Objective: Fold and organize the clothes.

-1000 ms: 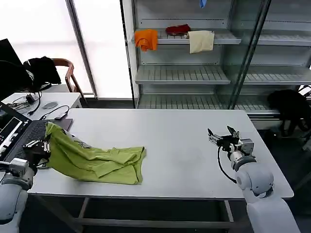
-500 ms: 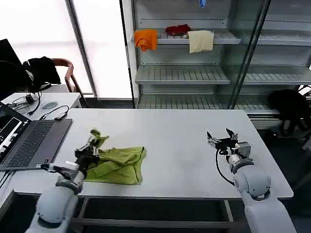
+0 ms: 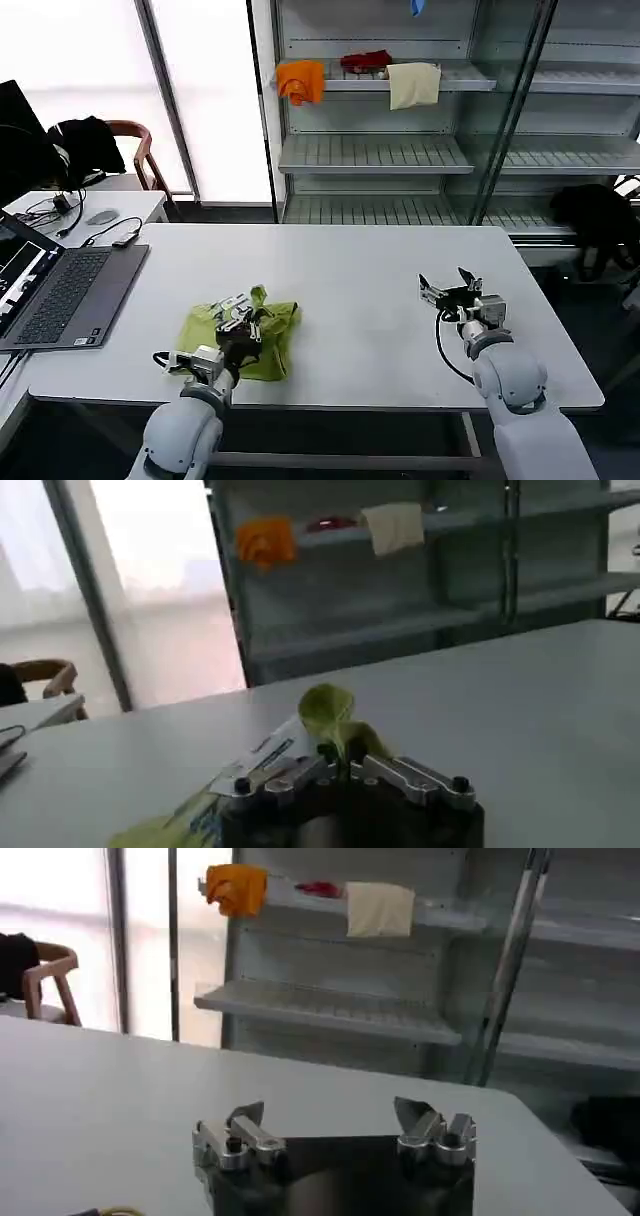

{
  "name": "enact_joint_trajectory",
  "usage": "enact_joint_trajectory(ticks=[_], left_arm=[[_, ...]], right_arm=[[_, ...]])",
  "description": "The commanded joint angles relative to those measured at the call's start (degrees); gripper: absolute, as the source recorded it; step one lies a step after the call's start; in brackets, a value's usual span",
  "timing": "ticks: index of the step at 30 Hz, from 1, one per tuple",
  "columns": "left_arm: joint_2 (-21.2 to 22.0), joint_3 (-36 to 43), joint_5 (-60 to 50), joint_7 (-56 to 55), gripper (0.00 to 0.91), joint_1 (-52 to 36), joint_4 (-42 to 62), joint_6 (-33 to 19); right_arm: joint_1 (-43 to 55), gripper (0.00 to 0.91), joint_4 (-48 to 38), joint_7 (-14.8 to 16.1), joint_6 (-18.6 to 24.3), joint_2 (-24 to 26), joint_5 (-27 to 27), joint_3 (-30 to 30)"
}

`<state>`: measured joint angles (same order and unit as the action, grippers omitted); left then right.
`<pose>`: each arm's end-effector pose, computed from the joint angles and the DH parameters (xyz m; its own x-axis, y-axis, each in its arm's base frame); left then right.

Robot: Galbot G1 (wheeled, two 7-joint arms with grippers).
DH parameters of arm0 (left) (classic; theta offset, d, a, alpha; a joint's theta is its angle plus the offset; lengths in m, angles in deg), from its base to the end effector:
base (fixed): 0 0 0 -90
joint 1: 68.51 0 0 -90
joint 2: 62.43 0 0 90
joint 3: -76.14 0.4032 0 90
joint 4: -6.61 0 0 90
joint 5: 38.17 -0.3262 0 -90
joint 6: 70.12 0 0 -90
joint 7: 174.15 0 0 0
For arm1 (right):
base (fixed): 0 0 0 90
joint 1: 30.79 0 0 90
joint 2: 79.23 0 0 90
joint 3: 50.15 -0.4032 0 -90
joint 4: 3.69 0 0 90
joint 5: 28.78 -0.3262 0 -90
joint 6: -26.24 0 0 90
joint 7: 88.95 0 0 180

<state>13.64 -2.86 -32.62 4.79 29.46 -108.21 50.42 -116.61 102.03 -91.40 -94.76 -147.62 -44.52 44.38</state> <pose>0.2501 0.0093 -0.3097 -0.9404 0.1896 0.2823 0.2307 0.9656 0.1201 0.3342 -0.0929 -0.2782 -0.9704 -0.0676 0.2319 -0.0996 0.9866 -0.1291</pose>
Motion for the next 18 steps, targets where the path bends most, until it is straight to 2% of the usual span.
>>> enact_joint_trajectory(ticks=[1, 3, 4, 18], left_arm=[[3.8, 3.0, -0.3, -2.2, 0.01, -1.3, 4.6, 1.1], [4.5, 3.1, -0.3, -2.8, 0.01, -1.7, 5.9, 0.7], [4.7, 3.1, -0.3, -3.0, 0.907, -1.9, 6.5, 0.5], [9.2, 7.0, -1.2, -4.9, 0.907, -1.1, 8.9, 0.1]], right_arm=[[-0.2, 0.907, 0.1, 0.0, 0.1, -0.2, 0.4, -0.1], [-0.3, 0.907, 0.1, 0.1, 0.1, -0.1, 0.4, -0.2], [-0.3, 0.907, 0.1, 0.1, 0.1, -0.1, 0.4, -0.2], [-0.4, 0.907, -0.2, 0.1, 0.5, 0.0, 1.1, -0.1]])
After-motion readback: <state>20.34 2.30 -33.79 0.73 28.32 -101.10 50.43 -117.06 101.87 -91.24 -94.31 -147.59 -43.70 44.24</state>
